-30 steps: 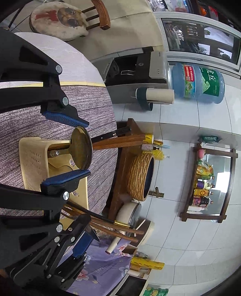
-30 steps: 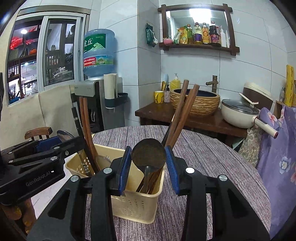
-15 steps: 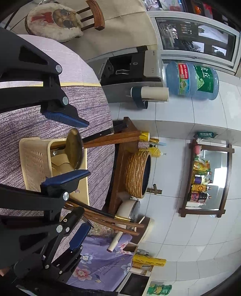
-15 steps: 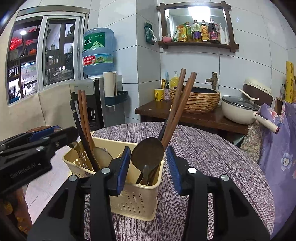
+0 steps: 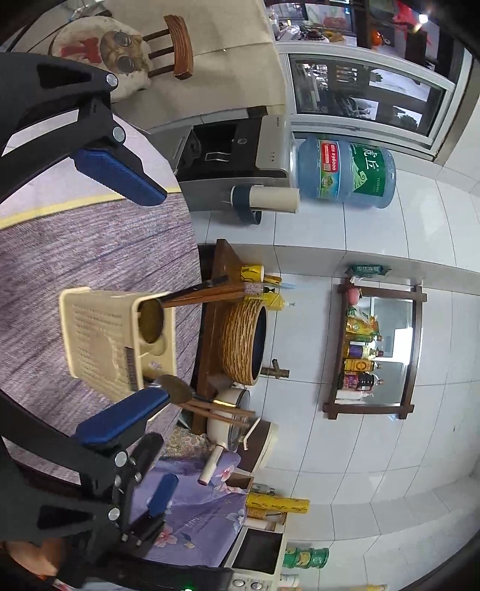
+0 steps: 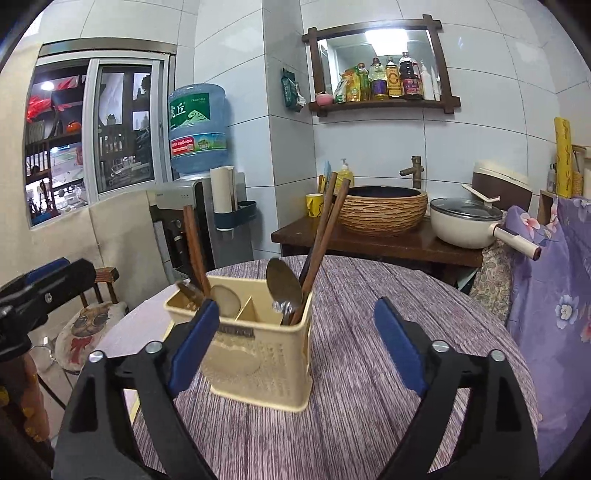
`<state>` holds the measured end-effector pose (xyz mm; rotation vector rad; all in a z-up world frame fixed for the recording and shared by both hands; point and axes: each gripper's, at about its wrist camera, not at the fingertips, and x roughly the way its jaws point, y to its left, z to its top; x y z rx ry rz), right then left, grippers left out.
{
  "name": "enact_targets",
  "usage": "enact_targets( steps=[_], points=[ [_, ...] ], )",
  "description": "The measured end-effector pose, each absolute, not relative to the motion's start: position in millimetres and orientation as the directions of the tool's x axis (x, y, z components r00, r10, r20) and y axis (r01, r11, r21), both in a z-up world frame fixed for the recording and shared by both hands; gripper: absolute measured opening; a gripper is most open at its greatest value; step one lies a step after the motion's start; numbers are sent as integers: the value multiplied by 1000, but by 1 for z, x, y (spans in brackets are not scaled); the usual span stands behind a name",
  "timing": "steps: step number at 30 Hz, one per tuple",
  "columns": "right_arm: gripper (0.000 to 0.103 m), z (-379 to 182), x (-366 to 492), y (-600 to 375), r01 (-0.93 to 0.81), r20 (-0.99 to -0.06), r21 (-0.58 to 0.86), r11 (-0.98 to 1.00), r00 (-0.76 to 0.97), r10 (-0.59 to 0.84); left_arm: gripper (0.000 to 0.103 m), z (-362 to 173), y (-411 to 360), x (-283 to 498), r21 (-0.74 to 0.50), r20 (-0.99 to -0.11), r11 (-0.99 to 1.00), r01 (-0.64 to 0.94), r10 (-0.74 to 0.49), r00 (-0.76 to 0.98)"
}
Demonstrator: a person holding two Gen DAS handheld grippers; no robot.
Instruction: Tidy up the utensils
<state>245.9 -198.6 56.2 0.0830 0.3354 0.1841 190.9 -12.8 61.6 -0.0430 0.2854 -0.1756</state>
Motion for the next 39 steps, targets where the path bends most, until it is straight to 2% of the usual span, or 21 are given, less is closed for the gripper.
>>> enact_targets(
  steps=[5, 13, 19, 29, 39],
  points=[
    [97, 41, 193, -205, -175, -309, 110, 978, 930, 201, 98, 38, -1, 153, -64, -317, 986, 155, -168, 934],
    [97, -5, 88, -181, -271, -283, 63, 961, 918, 278, 98, -3, 0, 73, -30, -343, 995, 99, -103, 933],
    [97, -22, 31, -180, -330, -278, 108, 938, 896, 347, 98, -16, 9, 30, -39, -348, 995, 87, -95, 933],
    [97, -15, -11, -202, -270, -230, 152, 951, 926, 300, 98, -18, 10, -4, -42, -312, 991, 123, -130, 941],
    [97, -11, -19, -203, -252, -219, 118, 960, 937, 273, 98, -21, 8, -11, -43, -301, 991, 124, -131, 945]
  ],
)
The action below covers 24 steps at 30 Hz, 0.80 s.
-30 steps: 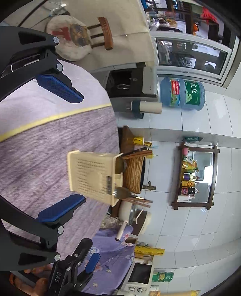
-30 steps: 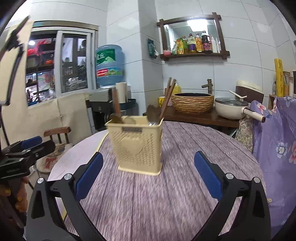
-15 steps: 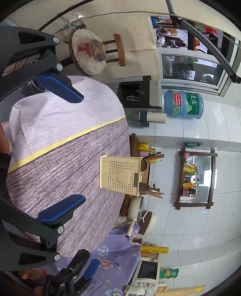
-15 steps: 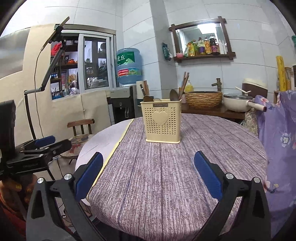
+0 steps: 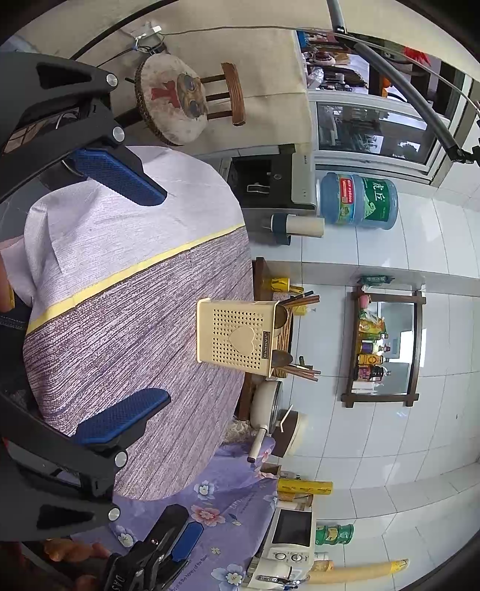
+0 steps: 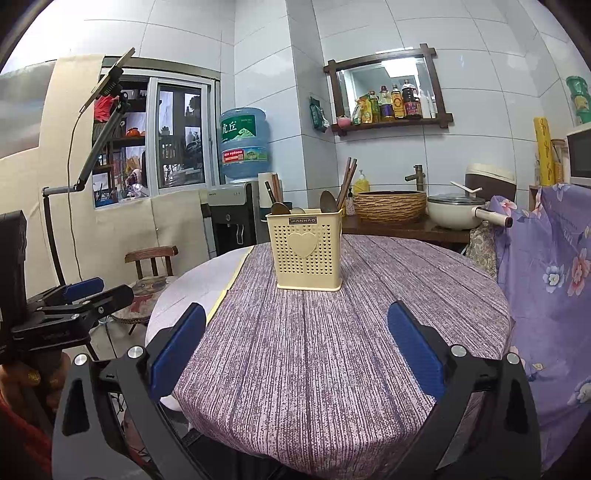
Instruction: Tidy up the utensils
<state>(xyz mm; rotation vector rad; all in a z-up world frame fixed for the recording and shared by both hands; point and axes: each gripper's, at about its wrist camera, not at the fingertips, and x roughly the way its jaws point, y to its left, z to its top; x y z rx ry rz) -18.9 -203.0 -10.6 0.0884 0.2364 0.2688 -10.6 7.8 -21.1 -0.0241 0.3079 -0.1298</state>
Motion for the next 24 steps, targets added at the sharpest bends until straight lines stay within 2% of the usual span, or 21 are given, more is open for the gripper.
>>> enact_targets(
  steps=[24],
  points=[
    [97, -12, -22, -202, -248, -227, 112, 962, 936, 268, 98, -22, 0, -12, -43, -318, 989, 140, -146, 937]
  ],
)
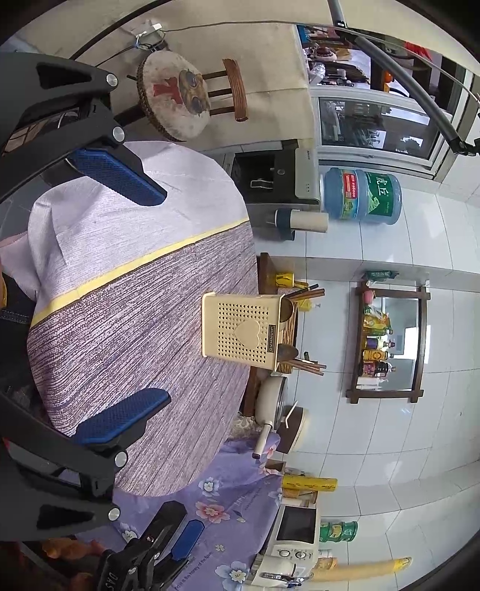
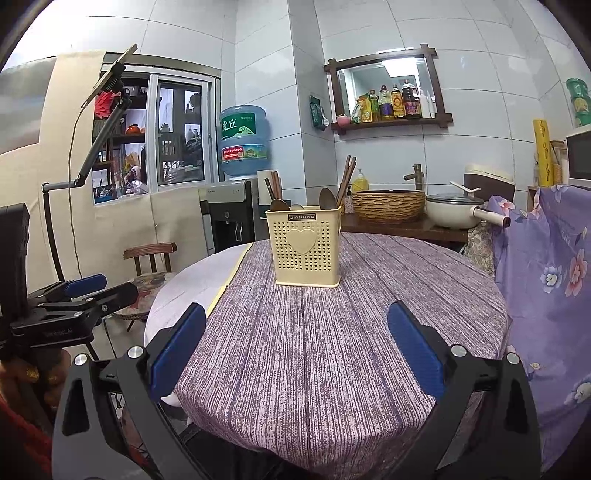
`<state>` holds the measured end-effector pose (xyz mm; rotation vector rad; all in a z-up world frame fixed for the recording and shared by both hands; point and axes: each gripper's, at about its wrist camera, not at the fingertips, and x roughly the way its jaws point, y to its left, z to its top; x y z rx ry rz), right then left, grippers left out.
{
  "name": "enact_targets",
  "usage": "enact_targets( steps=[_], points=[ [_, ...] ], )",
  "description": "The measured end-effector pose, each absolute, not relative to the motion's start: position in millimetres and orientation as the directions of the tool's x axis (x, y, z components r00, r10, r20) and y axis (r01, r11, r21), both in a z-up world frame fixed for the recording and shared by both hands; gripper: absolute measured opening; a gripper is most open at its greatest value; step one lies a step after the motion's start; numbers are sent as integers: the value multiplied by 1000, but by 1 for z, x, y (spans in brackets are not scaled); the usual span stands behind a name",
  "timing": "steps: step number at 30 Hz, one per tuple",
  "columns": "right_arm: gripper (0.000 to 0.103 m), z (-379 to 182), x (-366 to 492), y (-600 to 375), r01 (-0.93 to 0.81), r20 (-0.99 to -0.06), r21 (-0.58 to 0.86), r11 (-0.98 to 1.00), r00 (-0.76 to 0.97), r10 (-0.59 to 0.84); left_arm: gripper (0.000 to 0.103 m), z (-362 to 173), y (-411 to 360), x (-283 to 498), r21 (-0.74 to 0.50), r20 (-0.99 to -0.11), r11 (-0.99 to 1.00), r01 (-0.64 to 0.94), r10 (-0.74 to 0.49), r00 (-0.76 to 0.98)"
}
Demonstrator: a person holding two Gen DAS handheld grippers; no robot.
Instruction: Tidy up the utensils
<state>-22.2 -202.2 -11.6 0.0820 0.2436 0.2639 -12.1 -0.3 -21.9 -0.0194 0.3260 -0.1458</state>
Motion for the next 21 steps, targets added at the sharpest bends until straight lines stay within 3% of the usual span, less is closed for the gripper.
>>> enact_targets(
  steps=[21],
  points=[
    [97, -15, -20, -202, -245, -241, 131, 961, 932, 271, 98, -22, 0, -10, -54, -322, 991, 125, -136, 937]
  ],
)
